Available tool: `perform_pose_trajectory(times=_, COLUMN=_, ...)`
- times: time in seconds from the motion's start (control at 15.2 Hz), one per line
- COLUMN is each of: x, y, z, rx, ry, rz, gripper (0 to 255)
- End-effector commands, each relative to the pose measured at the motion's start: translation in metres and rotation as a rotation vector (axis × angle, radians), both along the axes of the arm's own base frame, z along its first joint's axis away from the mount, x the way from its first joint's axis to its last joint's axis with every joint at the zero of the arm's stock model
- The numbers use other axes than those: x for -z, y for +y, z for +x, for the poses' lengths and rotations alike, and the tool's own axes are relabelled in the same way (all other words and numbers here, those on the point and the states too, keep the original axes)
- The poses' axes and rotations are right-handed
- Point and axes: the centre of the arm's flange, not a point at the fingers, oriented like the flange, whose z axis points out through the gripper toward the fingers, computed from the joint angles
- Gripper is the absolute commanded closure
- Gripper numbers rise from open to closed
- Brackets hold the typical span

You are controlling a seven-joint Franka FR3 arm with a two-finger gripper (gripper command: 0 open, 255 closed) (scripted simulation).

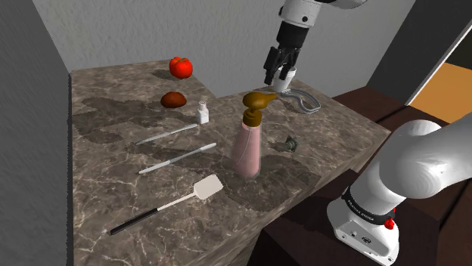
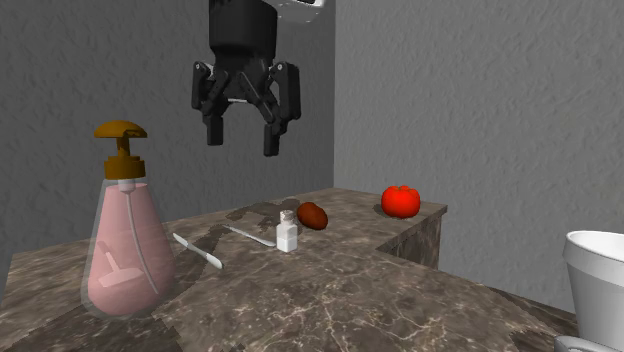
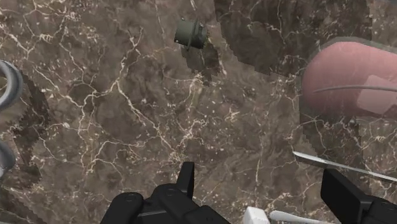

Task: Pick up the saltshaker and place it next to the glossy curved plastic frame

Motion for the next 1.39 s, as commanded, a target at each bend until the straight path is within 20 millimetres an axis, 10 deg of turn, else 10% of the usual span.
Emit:
perform_pose_trajectory(times=0.0, x=0.015, y=0.011, z=0.019, rx=0.012, ry=-0.006, rz=0.008, gripper=0)
perform_pose_trajectory(times=1.32, x=0.162, y=0.088, z=0.203, rx=0.118, ry=-0.042, rz=0.084, gripper=0)
